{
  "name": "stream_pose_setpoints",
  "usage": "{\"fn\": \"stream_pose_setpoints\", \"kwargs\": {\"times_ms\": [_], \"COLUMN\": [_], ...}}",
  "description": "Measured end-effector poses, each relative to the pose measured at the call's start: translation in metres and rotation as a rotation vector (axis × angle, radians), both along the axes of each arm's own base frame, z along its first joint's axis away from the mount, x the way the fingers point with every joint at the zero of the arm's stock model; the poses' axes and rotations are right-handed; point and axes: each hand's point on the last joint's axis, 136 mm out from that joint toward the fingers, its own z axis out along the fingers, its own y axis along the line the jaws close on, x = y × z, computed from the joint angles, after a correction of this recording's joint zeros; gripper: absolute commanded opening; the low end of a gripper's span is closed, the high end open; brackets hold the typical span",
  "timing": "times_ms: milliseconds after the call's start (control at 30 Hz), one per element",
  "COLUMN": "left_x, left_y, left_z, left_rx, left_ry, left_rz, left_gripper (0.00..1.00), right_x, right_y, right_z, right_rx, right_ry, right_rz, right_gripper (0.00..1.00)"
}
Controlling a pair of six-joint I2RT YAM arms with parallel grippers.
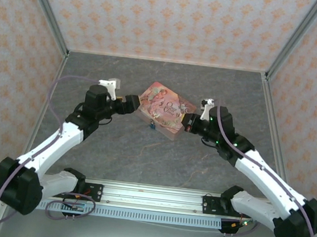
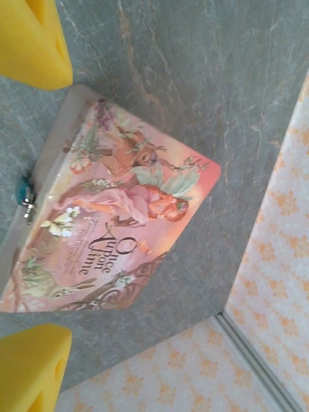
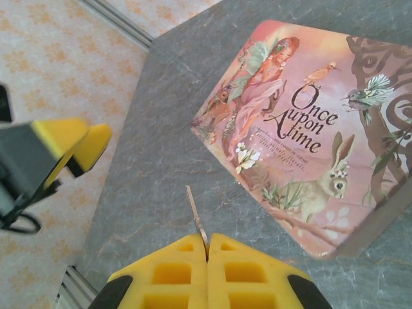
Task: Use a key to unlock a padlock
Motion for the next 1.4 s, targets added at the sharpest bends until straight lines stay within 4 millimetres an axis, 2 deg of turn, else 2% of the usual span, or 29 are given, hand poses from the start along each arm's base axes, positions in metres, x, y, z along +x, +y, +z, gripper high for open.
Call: {"fn": "stream_pose_setpoints", "kwargs": {"times_ms": [167, 400, 500, 733, 867, 1100, 1233, 1400], "left_x": [-0.01, -0.015, -0.013, -0.019, -0.034, -0.051, -0.052, -0.049], "left_y": [0.002, -0.012, -0.018, -0.055, -0.07, -0.07, -0.074, -0.075], "left_z": [-0.008, -0.024, -0.035, -0.064, -0.084, -0.107, -0.108, -0.132], "left_rx": [0.008, 0.021, 0.018, -0.021, -0.018, 0.024, 0.034, 0.053], "left_ry": [-0.042, -0.042, -0.014, 0.045, 0.066, 0.058, 0.038, 0.08], "left_rz": [-0.006, -0.054, -0.086, -0.243, -0.32, -0.378, -0.411, -0.439], "left_gripper": [0.97, 0.97, 0.97, 0.93, 0.9, 0.87, 0.84, 0.79], "right_x": [0.024, 0.052, 0.059, 0.062, 0.053, 0.036, 0.039, 0.041], "right_y": [0.011, 0.015, 0.016, 0.02, 0.016, 0.007, 0.008, 0.009], "right_z": [-0.026, -0.068, -0.079, -0.074, -0.087, -0.117, -0.113, -0.109], "right_rx": [0.016, 0.026, 0.033, 0.059, 0.061, 0.054, 0.075, 0.086], "right_ry": [0.063, 0.169, 0.202, 0.171, 0.173, 0.212, 0.197, 0.181], "right_rz": [0.0, -0.013, -0.018, 0.002, 0.0, -0.009, -0.014, -0.014], "right_gripper": [0.0, 0.0, 0.0, 0.0, 0.0, 0.0, 0.0, 0.0]}}
